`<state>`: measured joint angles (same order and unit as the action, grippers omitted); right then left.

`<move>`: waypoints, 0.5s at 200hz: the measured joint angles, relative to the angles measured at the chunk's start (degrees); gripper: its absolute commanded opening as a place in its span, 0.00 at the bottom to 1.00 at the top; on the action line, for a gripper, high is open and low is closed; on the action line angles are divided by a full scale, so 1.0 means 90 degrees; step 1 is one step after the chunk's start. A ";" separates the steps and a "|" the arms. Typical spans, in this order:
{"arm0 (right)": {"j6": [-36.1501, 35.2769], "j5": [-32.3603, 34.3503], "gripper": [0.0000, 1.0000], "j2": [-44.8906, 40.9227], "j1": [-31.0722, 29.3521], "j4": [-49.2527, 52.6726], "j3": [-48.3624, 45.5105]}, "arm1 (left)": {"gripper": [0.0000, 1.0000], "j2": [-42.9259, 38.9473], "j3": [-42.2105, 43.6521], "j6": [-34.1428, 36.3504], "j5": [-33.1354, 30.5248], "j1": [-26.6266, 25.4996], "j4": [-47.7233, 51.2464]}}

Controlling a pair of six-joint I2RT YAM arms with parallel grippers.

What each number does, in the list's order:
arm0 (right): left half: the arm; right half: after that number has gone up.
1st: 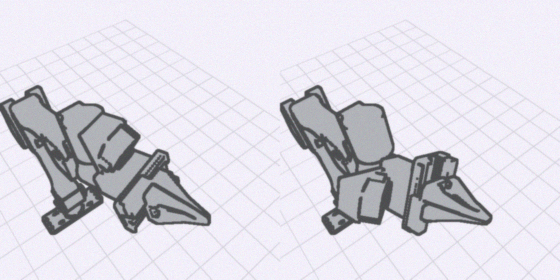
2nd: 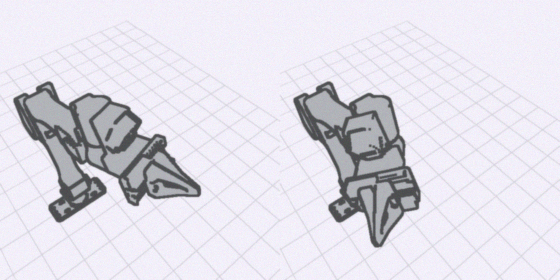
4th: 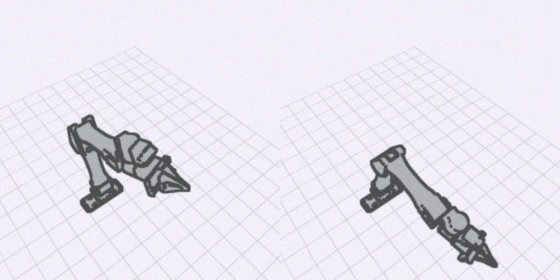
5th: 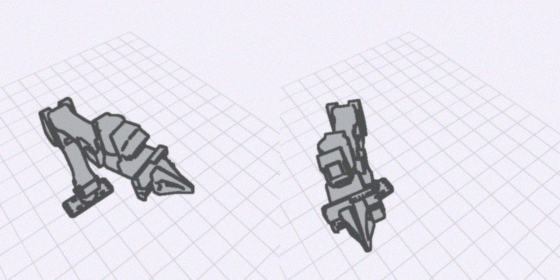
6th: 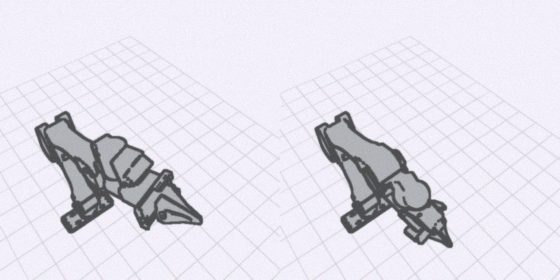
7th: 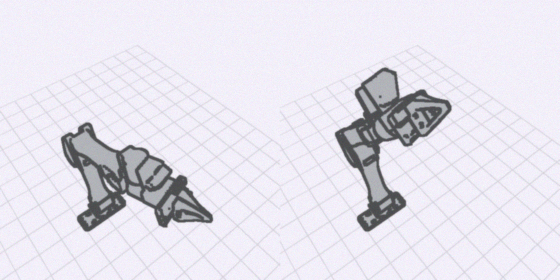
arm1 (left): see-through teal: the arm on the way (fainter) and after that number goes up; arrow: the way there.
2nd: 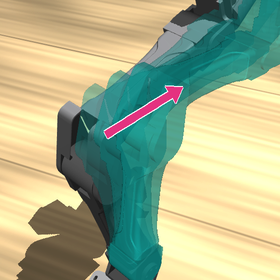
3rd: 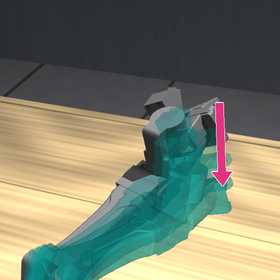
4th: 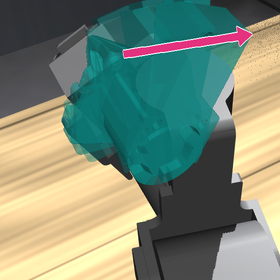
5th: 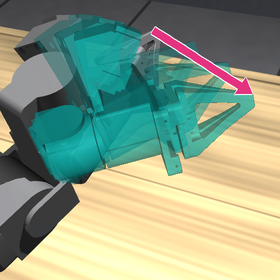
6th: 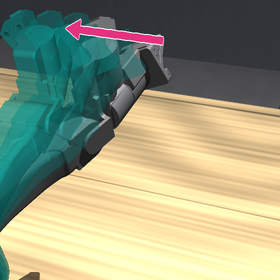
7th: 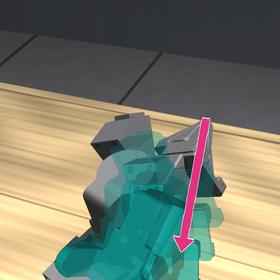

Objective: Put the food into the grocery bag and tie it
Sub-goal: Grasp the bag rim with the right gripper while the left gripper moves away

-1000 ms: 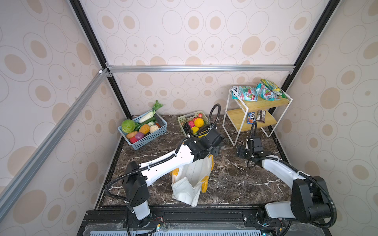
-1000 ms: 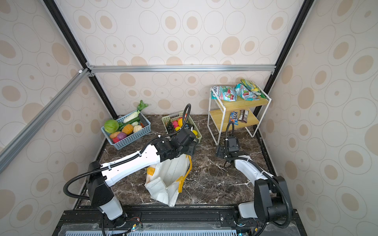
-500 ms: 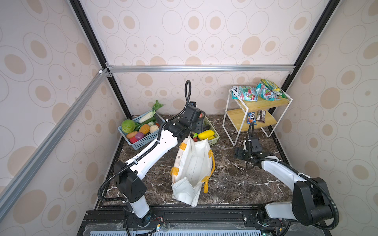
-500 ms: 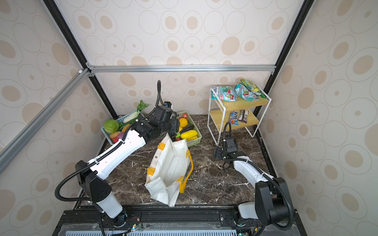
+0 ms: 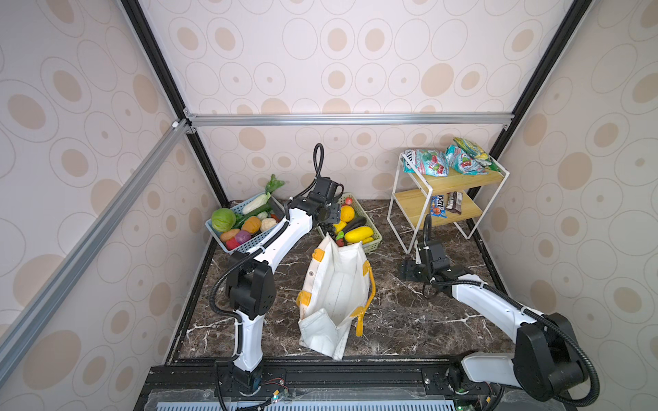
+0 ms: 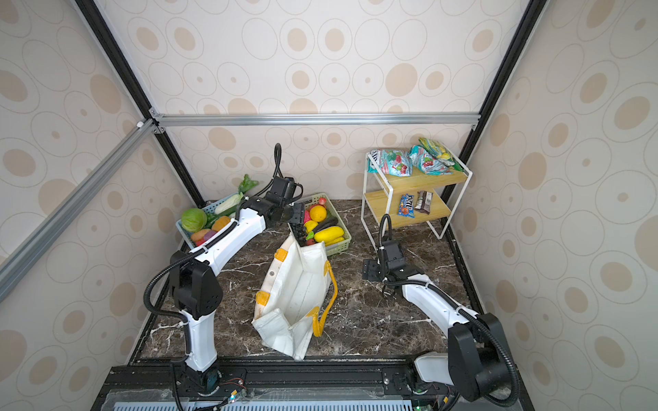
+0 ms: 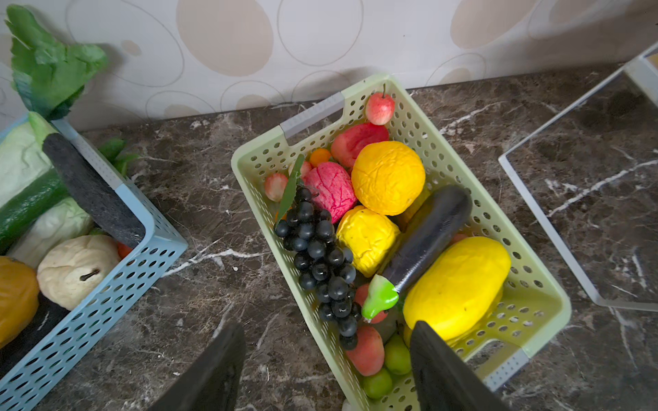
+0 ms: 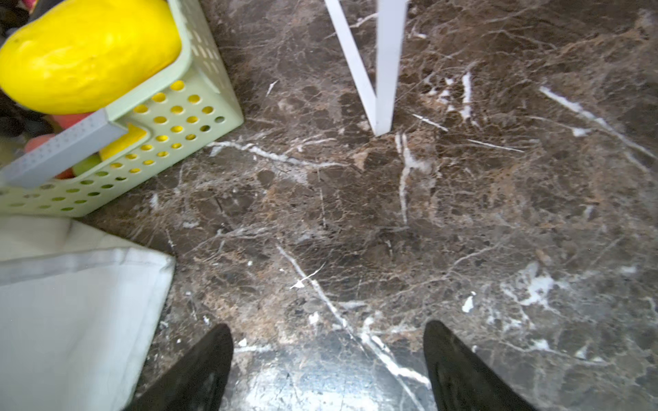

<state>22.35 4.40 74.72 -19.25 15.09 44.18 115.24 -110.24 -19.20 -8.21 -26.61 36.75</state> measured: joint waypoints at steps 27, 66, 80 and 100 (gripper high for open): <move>0.0109 -0.0090 0.85 -0.0049 -0.0398 0.0024 0.0199 | 0.73 0.0357 -0.0243 0.0002 0.0165 0.0134 0.0000; 0.0415 -0.0187 0.80 -0.0214 -0.0993 0.0172 0.1032 | 0.73 0.0925 -0.0712 0.0000 0.0328 0.0289 0.0010; 0.0566 -0.0233 0.76 -0.0350 -0.1241 0.0291 0.1348 | 0.73 0.1095 -0.0852 0.0000 0.0372 0.0350 0.0007; 0.0799 -0.0330 0.68 -0.0554 -0.1661 0.0403 0.1666 | 0.73 0.1243 -0.0991 0.0002 0.0381 0.0425 0.0029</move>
<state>29.54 1.43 69.73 -34.20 18.72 59.18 126.43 -119.15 -19.18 -4.78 -22.79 37.01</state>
